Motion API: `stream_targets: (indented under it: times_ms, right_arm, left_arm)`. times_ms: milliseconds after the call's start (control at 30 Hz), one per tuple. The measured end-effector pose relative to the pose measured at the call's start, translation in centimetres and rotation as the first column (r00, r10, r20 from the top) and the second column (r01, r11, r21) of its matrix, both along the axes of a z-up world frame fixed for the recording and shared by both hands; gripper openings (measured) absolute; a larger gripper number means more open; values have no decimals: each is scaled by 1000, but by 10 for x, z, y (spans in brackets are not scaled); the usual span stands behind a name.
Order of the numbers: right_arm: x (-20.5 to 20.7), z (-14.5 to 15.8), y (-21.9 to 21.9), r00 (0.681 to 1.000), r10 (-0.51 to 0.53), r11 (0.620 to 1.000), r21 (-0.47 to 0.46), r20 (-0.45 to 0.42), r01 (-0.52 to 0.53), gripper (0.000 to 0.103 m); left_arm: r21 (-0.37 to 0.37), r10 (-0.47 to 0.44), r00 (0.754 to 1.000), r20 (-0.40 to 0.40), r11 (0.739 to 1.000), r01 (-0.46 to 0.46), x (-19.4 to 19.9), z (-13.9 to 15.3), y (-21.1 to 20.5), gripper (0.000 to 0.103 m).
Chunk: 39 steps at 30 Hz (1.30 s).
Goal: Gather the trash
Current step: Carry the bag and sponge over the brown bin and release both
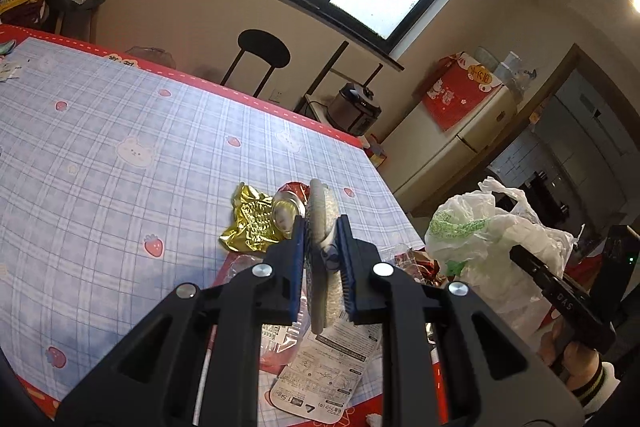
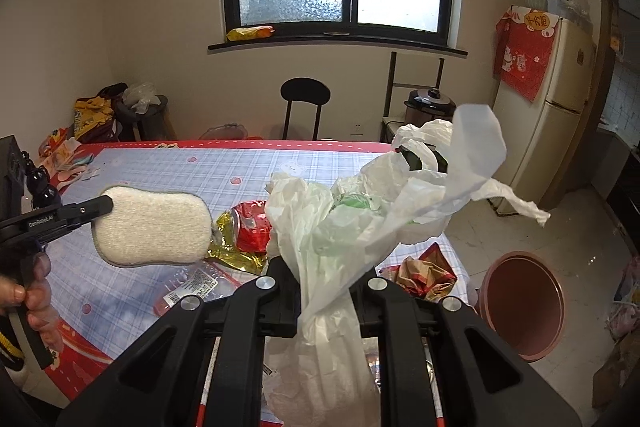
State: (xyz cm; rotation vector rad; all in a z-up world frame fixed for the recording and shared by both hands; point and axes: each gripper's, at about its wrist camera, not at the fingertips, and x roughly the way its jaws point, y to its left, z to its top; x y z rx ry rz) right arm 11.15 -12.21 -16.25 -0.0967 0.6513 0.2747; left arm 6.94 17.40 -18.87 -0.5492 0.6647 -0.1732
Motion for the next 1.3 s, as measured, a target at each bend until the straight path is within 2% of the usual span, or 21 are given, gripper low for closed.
stream_targets:
  times_ms: [233, 367, 467, 633, 700, 833, 1000, 1133, 1167, 1233, 1267, 1300]
  right_arm:
    - [6, 4, -46, 996, -90, 996, -10, 29, 90, 14]
    - [22, -1, -87, 990, -139, 989, -39, 30, 140, 14]
    - [40, -9, -123, 985, -173, 983, -62, -3, 172, 14]
    - [69, -27, -194, 971, -233, 970, -81, -51, 229, 14]
    - [82, -39, -226, 963, -256, 965, -87, -88, 249, 14]
    - [105, -67, -280, 942, -299, 953, -100, -152, 286, 14]
    - [130, -103, -322, 918, -317, 948, -100, -239, 302, 14]
    - [145, -117, -341, 910, -308, 951, -77, -277, 299, 17]
    - [148, -119, -344, 908, -303, 953, -69, -288, 296, 22]
    - [151, -119, -348, 909, -296, 955, -55, -295, 293, 41]
    - [151, -118, -350, 912, -291, 956, -47, -290, 290, 57]
    - [151, -115, -352, 917, -281, 959, -34, -283, 283, 66]
  left_arm:
    - [22, -10, 1000, 24, 1000, 10, 0, 14, -19, 19]
    - [34, 23, 999, 37, 999, -24, -2, 22, -30, 19]
    - [25, 56, 998, 28, 998, -57, -5, 25, -45, 19]
    - [53, 86, 996, 31, 995, -88, -6, 34, -79, 19]
    - [47, 93, 995, 25, 994, -94, -5, 36, -93, 19]
    - [87, 92, 996, 17, 992, -93, 1, 43, -126, 19]
    - [115, 86, 996, 15, 990, -87, 9, 49, -165, 19]
    - [133, 72, 997, 20, 988, -74, 14, 55, -194, 19]
    - [138, 64, 998, 22, 988, -67, 16, 57, -201, 19]
    - [144, 52, 998, 26, 988, -55, 19, 59, -212, 19]
    - [146, 42, 999, 29, 988, -46, 21, 61, -219, 19]
    - [148, 35, 999, 31, 988, -39, 22, 62, -224, 19]
